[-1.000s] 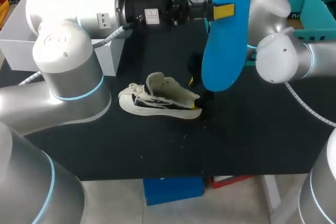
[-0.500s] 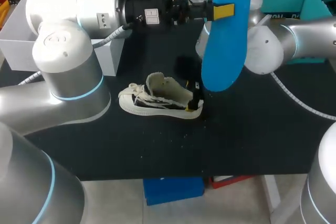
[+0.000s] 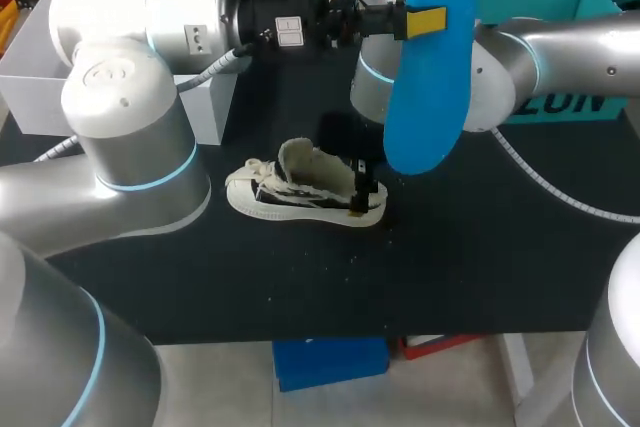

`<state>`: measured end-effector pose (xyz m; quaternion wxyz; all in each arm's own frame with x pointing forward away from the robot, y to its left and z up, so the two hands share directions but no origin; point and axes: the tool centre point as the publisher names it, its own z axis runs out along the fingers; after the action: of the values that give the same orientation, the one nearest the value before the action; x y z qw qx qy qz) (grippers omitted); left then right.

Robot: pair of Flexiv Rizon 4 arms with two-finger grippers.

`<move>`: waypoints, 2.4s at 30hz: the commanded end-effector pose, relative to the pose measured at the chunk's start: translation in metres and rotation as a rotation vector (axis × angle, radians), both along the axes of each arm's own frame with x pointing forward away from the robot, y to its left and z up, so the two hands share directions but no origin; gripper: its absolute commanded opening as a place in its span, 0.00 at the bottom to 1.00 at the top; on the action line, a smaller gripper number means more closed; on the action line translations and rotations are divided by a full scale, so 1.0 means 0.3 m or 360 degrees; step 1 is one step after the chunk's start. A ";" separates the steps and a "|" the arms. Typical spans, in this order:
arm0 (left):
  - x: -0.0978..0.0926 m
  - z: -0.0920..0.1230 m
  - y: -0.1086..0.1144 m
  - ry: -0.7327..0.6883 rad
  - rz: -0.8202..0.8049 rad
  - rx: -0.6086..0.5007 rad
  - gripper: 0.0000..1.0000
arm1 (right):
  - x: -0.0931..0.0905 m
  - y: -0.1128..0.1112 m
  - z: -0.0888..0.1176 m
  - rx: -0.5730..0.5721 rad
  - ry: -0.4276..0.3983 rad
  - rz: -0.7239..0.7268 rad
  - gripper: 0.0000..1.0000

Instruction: Take the shoe out of the shoebox, open the shoe tongue, remove and reinsert the insole, then place the shoe into the shoebox

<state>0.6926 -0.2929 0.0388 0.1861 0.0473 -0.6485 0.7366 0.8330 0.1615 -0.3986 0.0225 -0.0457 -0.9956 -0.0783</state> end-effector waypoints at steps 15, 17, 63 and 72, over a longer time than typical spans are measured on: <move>-0.002 0.000 -0.007 0.0000 0.0006 0.0002 0.00 | -0.002 0.029 -0.021 -0.0107 0.0021 0.0022 1.00; -0.002 0.000 -0.007 0.0000 0.0006 0.0002 0.00 | -0.001 0.031 -0.021 -0.0106 0.0020 0.0022 1.00; -0.002 0.000 -0.007 0.0000 0.0006 0.0002 0.00 | 0.031 0.084 -0.008 0.1194 -0.0520 -0.0261 1.00; -0.002 0.000 -0.007 0.0000 0.0006 0.0002 0.00 | 0.033 0.083 -0.014 0.1290 -0.0505 -0.0197 1.00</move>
<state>0.6925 -0.2929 0.0390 0.1861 0.0475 -0.6484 0.7367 0.8408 0.1903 -0.3997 -0.1153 -0.0938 -0.9094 -0.3884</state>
